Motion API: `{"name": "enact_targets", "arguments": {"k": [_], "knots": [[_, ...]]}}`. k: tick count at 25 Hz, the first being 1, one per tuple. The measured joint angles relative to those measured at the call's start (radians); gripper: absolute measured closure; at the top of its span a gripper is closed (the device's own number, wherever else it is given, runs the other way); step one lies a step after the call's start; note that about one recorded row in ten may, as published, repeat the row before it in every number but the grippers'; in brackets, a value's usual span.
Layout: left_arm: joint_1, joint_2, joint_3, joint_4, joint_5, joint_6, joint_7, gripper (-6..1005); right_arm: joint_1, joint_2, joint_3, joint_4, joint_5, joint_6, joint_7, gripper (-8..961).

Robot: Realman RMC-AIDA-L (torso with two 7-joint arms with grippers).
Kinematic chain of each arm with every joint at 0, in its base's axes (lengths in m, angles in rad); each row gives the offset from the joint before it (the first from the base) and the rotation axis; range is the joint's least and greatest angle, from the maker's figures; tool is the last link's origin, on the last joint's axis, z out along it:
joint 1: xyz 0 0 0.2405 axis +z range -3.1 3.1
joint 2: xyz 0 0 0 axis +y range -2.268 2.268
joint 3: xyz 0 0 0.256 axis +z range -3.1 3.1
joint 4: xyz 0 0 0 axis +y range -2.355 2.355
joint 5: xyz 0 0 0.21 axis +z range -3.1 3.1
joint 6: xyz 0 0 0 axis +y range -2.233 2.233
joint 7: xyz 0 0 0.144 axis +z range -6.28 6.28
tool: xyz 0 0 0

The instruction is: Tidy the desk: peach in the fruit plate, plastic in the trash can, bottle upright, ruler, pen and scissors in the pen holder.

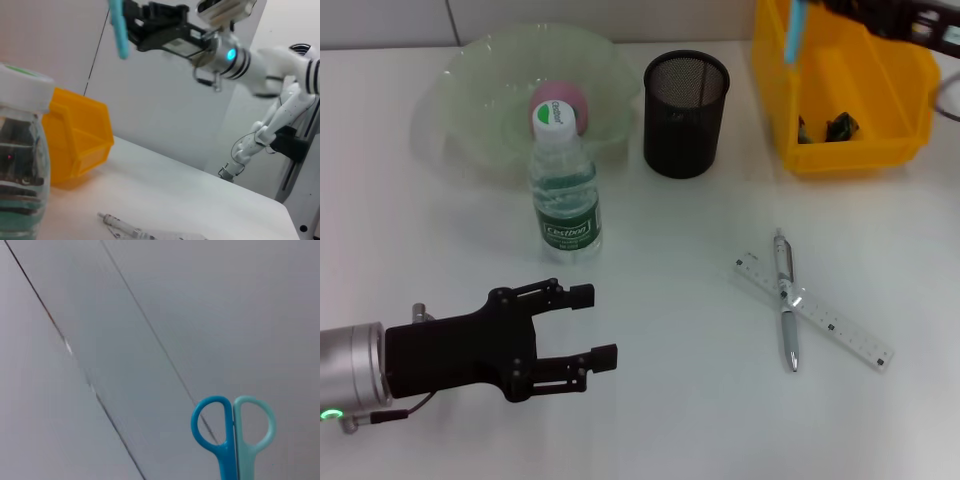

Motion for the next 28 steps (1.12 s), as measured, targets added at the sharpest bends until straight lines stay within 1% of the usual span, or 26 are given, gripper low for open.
{"name": "enact_targets", "arguments": {"k": [1,2,3,4,5,6,7,8,9,10,11,12,15,20,22,24,25,26,27,28], "knots": [[-0.002,0.0,0.0,0.0,0.0,0.0,-0.001,184,0.0,0.0,0.0,0.0,0.0,0.0,0.0,715],[-0.003,0.0,0.0,0.0,0.0,0.0,-0.001,184,0.042,0.004,0.0,0.138,0.064,0.034,-0.144,713],[-0.003,0.0,0.0,0.0,0.0,0.0,-0.001,184,0.042,0.004,0.0,0.138,0.064,0.034,-0.144,711],[-0.004,0.0,0.0,0.0,0.0,0.0,-0.002,184,0.064,0.007,-0.003,0.2,0.095,0.059,-0.227,708],[-0.005,0.0,0.0,0.001,-0.001,-0.001,-0.002,184,0.107,0.015,-0.009,0.298,0.138,0.111,-0.363,706],[-0.005,0.0,0.0,0.001,-0.001,-0.001,-0.002,184,0.107,0.015,-0.009,0.298,0.138,0.111,-0.363,704],[-0.005,0.0,0.0,0.001,-0.001,-0.002,-0.002,184,0.158,0.018,-0.012,0.399,0.163,0.175,-0.47,702],[-0.005,0.0,-0.001,0.002,-0.002,-0.003,-0.002,184,0.184,0.018,-0.012,0.437,0.167,0.207,-0.509,700],[-0.005,0.0,-0.001,0.002,-0.002,-0.003,-0.002,184,0.184,0.018,-0.012,0.437,0.167,0.207,-0.509,698],[-0.005,0.0,-0.001,0.002,-0.003,-0.003,-0.002,184,0.22,0.018,-0.012,0.493,0.168,0.266,-0.556,695],[-0.005,0.0,-0.001,0.002,-0.003,-0.003,-0.002,184,0.22,0.018,-0.012,0.493,0.168,0.266,-0.556,693],[-0.005,0.001,-0.004,0.002,-0.003,-0.004,-0.002,184,0.238,0.018,-0.012,0.516,0.168,0.311,-0.577,691],[-0.003,0.001,-0.014,0.002,-0.001,-0.005,-0.002,184,0.244,0.019,-0.011,0.522,0.168,0.329,-0.58,685],[0.002,0.001,-0.026,0.002,0.004,-0.005,-0.002,184,0.24,0.018,-0.013,0.51,0.161,0.314,-0.558,674],[0.002,0.001,-0.026,0.002,0.004,-0.005,-0.002,184,0.232,0.015,-0.035,0.487,0.155,0.306,-0.526,583],[0.002,0.001,-0.026,0.002,0.004,-0.005,-0.002,184,0.211,0.013,-0.094,0.431,0.148,0.293,-0.461,492],[0.002,0.001,-0.026,0.002,0.003,-0.004,-0.002,184,0.174,0.009,-0.161,0.34,0.137,0.268,-0.371,446],[0.002,0.001,-0.026,0.002,0.003,-0.004,-0.002,184,0.174,0.009,-0.161,0.34,0.137,0.268,-0.371,435],[0.002,0.001,-0.026,0.002,0.003,-0.002,-0.002,184,0.148,0.007,-0.192,0.278,0.12,0.251,-0.308,424],[0.002,0.002,-0.026,0.001,0.003,-0.001,-0.002,184,0.114,0.002,-0.224,0.185,0.083,0.229,-0.228,412]]}}
